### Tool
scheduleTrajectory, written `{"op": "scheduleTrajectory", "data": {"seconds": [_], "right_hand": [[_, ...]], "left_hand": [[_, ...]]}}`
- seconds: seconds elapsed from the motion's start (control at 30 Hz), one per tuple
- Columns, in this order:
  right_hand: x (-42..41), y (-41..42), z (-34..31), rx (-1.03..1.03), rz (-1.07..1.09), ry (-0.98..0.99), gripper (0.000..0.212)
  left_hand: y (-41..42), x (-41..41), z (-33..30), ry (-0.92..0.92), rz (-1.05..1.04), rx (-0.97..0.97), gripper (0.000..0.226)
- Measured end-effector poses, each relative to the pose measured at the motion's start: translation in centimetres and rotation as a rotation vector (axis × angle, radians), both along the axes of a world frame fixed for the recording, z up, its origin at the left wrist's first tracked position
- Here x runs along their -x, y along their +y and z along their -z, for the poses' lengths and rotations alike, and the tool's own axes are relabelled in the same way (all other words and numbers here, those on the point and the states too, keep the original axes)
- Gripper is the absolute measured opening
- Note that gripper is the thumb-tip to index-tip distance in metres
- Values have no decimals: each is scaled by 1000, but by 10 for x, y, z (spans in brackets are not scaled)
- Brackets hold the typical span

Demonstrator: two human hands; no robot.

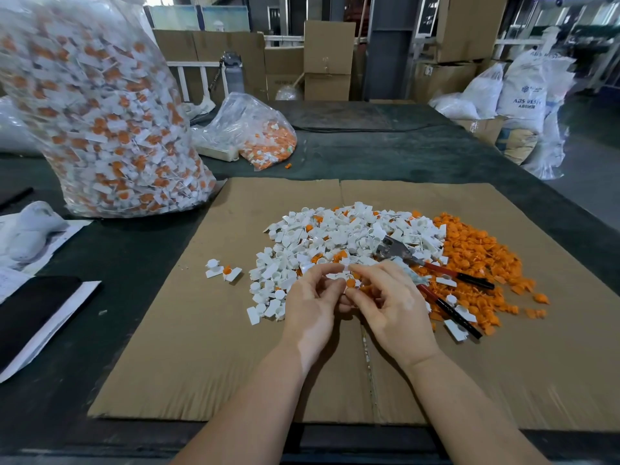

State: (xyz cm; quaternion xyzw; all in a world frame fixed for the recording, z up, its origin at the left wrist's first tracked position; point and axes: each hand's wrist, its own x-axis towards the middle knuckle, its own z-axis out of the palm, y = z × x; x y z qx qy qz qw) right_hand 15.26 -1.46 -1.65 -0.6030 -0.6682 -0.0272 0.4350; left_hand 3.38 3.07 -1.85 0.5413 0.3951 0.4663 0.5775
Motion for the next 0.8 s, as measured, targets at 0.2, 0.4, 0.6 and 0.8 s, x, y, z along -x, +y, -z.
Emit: {"op": "scheduleTrajectory", "data": {"seconds": [0.2,0.4,0.6,0.8], "right_hand": [[1,-1,-2,-17,4,-23,20],[0,0,-1,-17,14,-36,21],[0,1,0,-47,10,-53,22],[-12,-5,-10,-16,195,-120,30]], "left_hand": [[-1,-1,-1,-10,15,2,19],[-2,-1,-1,-15,26,8,20],[-2,-2,-3,-34,18,32,10],[2,-6,-5,-35,-3,81,9]]}}
